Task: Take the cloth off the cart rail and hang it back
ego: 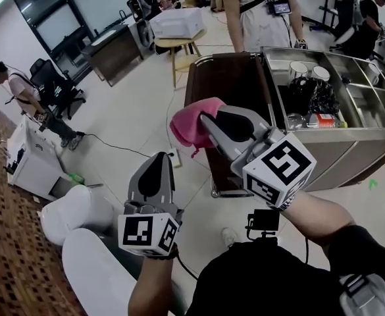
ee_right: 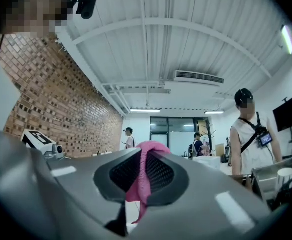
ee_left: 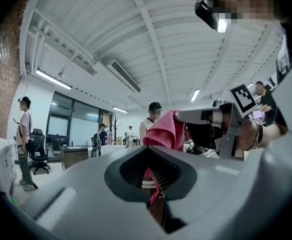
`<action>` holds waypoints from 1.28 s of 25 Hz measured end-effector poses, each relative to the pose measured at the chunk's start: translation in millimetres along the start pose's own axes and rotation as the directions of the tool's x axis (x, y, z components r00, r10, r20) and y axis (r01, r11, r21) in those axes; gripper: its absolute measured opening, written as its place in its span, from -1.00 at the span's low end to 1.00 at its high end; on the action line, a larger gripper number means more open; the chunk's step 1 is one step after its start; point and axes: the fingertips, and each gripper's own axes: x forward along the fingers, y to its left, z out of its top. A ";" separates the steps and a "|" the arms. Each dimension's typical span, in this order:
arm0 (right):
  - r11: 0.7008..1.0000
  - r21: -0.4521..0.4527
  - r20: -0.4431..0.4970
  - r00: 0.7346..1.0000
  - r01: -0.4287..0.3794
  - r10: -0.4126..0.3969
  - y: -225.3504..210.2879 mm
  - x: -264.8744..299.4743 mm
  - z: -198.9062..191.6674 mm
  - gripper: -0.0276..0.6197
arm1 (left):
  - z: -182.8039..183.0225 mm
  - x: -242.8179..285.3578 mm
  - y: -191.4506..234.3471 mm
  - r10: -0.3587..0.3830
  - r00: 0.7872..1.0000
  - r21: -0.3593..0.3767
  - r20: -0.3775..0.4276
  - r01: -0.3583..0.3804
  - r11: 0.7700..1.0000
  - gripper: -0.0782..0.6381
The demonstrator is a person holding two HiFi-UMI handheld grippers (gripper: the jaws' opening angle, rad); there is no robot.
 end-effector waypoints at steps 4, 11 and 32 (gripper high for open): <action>0.999 -0.025 0.007 0.999 0.032 -0.032 -13.9 53.4 11.6 -0.85 | 10.2 26.5 53.2 -0.021 1.000 -0.011 0.015 0.021 1.000 -0.77; 0.992 -0.033 -0.016 0.992 0.125 -0.126 -63.7 87.3 -4.9 -0.85 | -6.0 66.5 90.1 -0.046 0.999 -0.043 0.027 0.047 0.998 -0.77; 0.808 0.079 -0.142 0.809 0.584 -0.570 -182.7 223.6 -92.2 -0.85 | -41.1 197.7 238.1 -0.420 0.907 -0.136 -0.004 0.416 0.899 -0.77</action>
